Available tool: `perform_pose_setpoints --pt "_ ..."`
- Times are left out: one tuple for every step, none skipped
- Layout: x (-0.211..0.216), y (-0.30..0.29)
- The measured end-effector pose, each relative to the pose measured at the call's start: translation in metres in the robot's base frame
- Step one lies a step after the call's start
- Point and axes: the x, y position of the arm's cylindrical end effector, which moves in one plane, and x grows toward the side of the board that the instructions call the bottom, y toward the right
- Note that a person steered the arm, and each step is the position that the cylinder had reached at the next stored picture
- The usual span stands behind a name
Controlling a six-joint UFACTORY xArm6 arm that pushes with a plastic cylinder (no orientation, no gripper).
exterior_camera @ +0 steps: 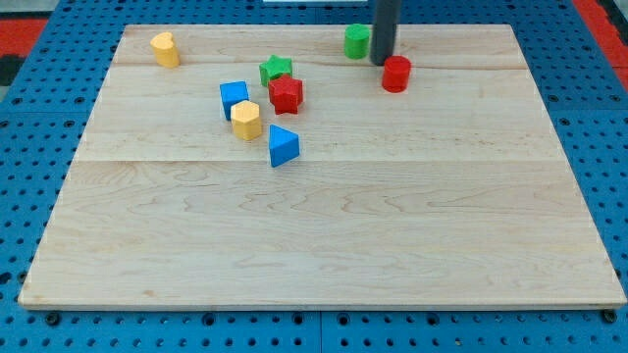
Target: Push the green circle to the top right of the green star
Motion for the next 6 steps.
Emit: perform_pose_setpoints --pt "0.0 0.025" --pt "-0.011 0.054" --pt "-0.023 0.055" --pt "-0.042 -0.017" --pt "-0.051 -0.077" --pt "-0.048 -0.055"
